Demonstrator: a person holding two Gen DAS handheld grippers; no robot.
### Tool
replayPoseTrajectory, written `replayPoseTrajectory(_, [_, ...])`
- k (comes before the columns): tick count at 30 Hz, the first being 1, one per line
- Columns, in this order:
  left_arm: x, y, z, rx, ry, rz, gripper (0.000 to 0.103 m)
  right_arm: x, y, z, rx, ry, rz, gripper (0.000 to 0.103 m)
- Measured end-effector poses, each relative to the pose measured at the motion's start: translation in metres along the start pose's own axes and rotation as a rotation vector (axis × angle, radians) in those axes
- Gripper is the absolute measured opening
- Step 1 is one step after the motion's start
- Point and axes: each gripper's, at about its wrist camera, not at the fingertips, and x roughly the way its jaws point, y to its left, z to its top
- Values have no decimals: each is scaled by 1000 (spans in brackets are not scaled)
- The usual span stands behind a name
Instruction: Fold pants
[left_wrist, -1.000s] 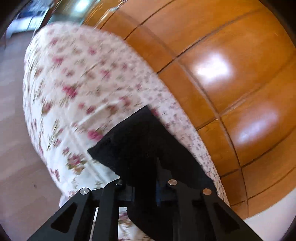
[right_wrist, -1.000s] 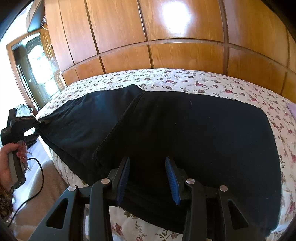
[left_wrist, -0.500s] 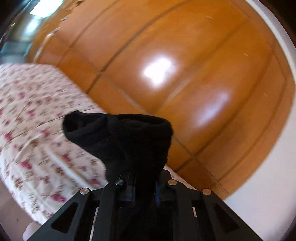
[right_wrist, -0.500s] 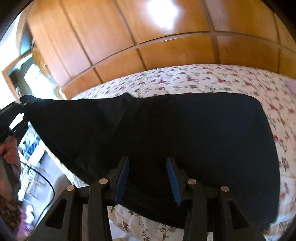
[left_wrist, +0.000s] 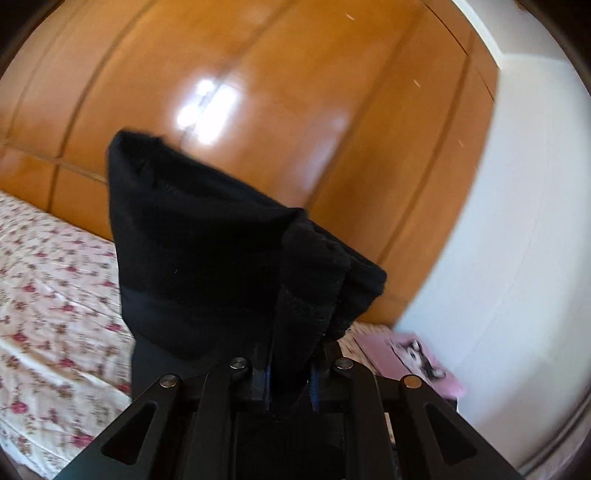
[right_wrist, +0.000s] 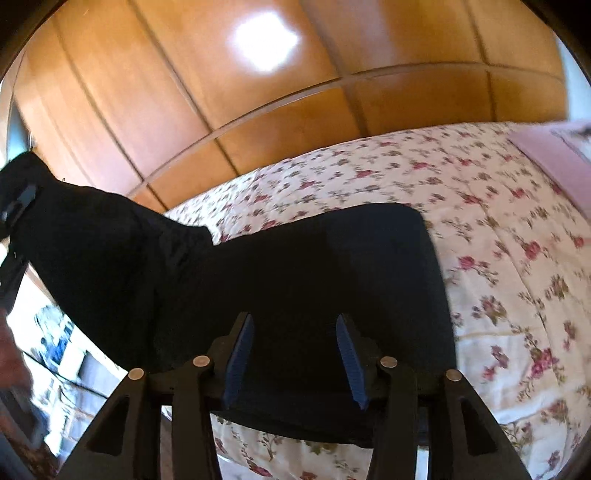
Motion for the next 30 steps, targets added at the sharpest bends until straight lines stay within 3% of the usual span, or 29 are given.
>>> replayPoseTrajectory(7, [35,-35,-36,78,120,-47,14,-21,-34,7,142,-51,71,51])
replayPoseTrajectory(11, [58,-46,-60,122,206,-57,14,-31,-51,7,227,-96,177,57])
replayPoseTrajectory(20, [103,-48,-115,176,394,-36,14,-41,-69,1,291,-109,289,62])
replayPoseTrajectory(27, [117,-49,-148,268,428,-5,14,-28,-79,-7,383,-46,328,70])
replayPoseTrajectory(30, [113,-54,-153,320,418,-7,21,-24,-82,-8,409,-31,341,70])
